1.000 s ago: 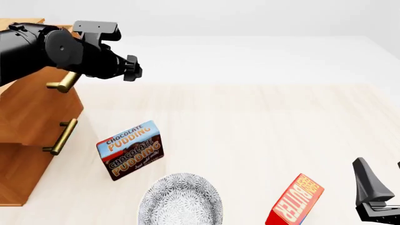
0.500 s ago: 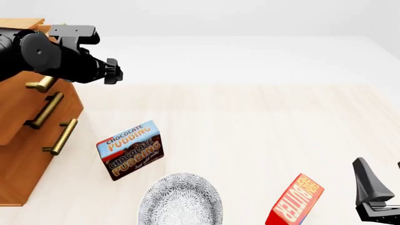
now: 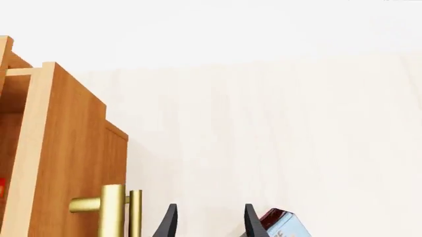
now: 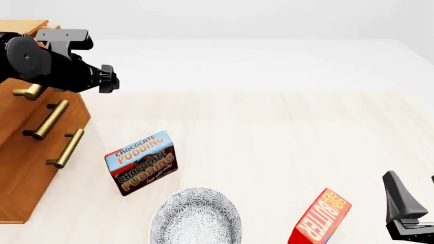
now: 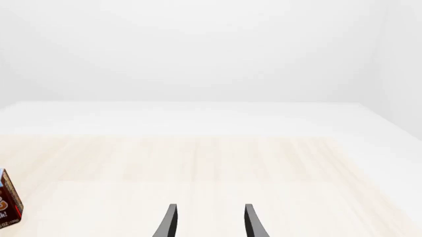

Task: Put the butter at the front in the top drawer of the cabinet and close it.

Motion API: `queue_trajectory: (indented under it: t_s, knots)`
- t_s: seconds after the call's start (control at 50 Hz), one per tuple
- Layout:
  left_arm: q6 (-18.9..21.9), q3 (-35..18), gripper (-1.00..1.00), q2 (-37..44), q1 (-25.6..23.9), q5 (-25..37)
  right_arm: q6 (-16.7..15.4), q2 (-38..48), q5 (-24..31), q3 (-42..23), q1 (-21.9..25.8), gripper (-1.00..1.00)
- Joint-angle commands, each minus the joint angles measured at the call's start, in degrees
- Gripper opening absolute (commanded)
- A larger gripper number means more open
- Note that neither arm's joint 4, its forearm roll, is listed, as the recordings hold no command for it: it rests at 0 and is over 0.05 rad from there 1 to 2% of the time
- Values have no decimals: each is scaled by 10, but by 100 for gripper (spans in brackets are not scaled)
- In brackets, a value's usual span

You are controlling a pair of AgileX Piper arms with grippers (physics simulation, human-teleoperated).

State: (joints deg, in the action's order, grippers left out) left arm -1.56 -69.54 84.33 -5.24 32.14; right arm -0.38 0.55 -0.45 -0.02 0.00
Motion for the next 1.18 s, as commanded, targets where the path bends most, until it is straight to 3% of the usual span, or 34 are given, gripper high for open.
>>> queue_trajectory:
  t_s: [0.02,0.88,1.18]
  knots:
    - [2,1,100,1,19,1,0,0,0,0,0,100]
    - [17,31,100,-37,122,-5,0,0,0,0,0,100]
    - [13,27,100,-54,23,10,0,0,0,0,0,100]
